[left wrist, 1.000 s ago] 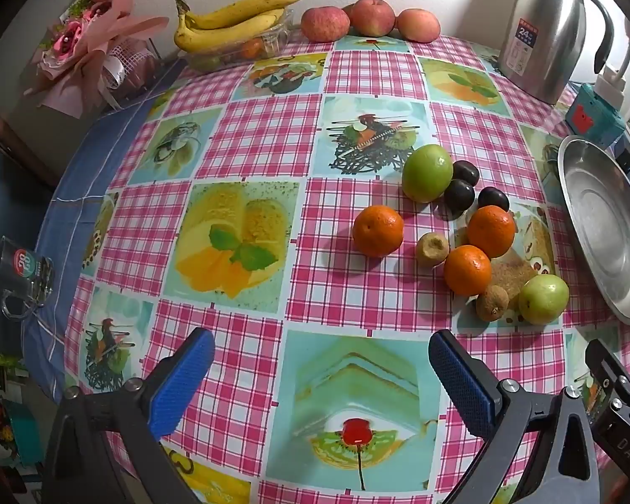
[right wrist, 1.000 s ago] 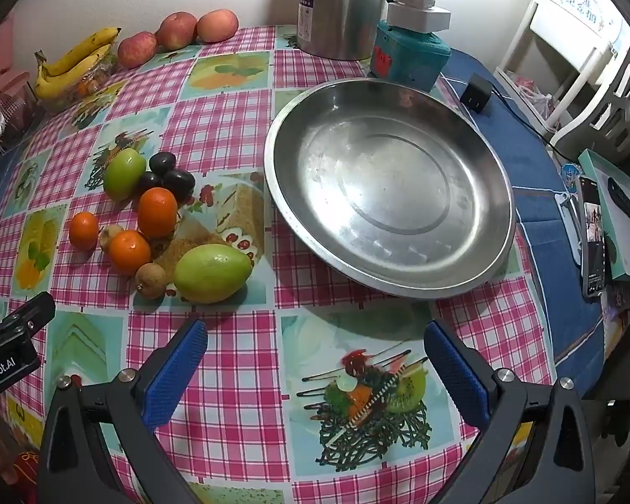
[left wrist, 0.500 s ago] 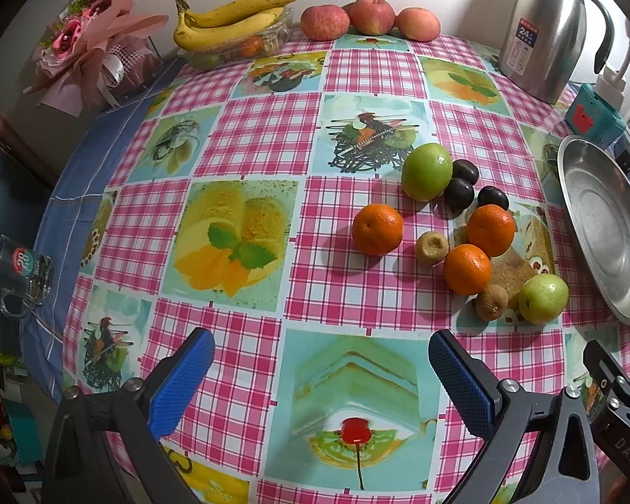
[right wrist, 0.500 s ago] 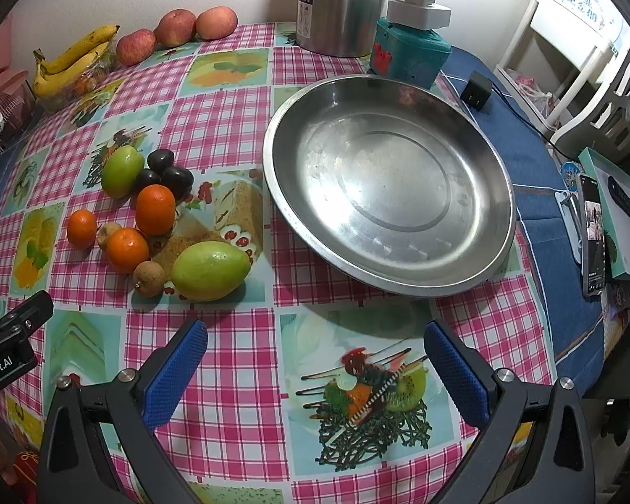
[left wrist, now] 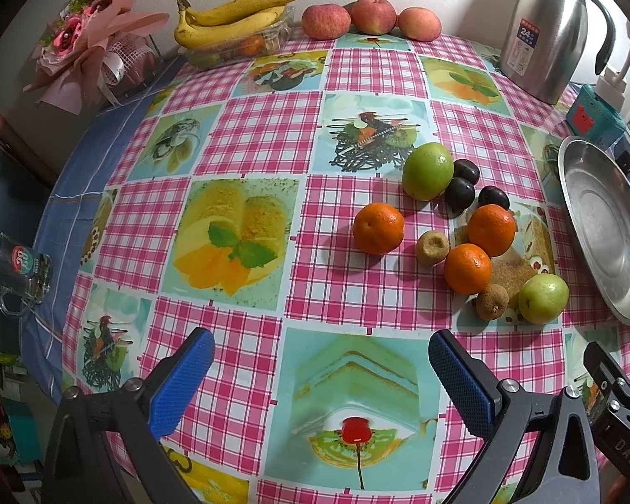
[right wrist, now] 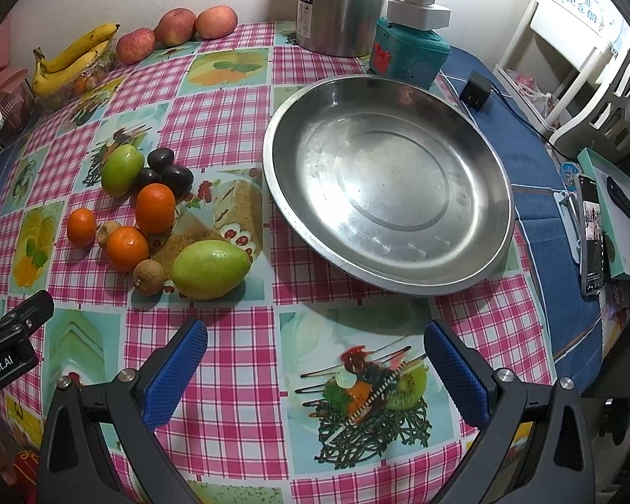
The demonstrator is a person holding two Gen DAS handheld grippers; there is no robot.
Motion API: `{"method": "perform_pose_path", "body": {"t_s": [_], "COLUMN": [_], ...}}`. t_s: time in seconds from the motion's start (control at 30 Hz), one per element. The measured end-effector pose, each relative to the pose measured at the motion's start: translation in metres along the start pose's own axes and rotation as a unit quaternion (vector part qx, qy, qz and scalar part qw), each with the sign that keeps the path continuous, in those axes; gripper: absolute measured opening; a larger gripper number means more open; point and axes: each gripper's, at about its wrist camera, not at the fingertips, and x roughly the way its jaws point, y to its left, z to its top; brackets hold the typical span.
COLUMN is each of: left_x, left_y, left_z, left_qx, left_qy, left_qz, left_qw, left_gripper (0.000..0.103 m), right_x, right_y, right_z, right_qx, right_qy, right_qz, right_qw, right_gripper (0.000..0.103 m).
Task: Organize fruits
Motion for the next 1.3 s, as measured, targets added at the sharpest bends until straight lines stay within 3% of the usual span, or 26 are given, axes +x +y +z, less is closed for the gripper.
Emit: {"method": "perform_pose_path", "body": {"t_s": [0.6, 0.77, 0.97, 1.03, 1.3], "left_x": [-0.001, -0.007, -0.006, 0.000, 0.014], "left_y": [0.001, 0.003, 0.007, 0.010, 0.009], "left_z": [0.001, 0.004, 0.009, 0.011, 0.023], "left_qx": [0.001, -0.014, -0.042, -0.058, -0.097], "left_qy": [0.012, 0.018, -0.019, -0.013, -0.004], "left_qz": [-0.006, -0.030, -0.061, -0.072, -0.117], "left_qw": [0.9999, 0.9993, 0.9971, 0.9956, 0.9883], "left_gripper": [0.103, 0.103, 0.103, 0.103, 0.103], "right_x": [0.003, 0.001, -0.003, -0.004, -0.005], "right_y": [0.001, 0.000, 0.000, 0.002, 0.024], "right_z": [0.001, 0.003, 0.006, 0.009, 0.018], "right_qx": [0.000, 0.005, 0.024, 0.029, 0.025], "right_qy": [0.001, -0.007, -0.015, -0.013, -0.008], "right_qz": [-0.002, 0.002, 0.031, 0.055, 0.073], "right_qw": [1.000, 1.000, 0.999, 0.998, 0.997], "right_gripper": [0.103, 0.103, 0.103, 0.103, 0.103]}}
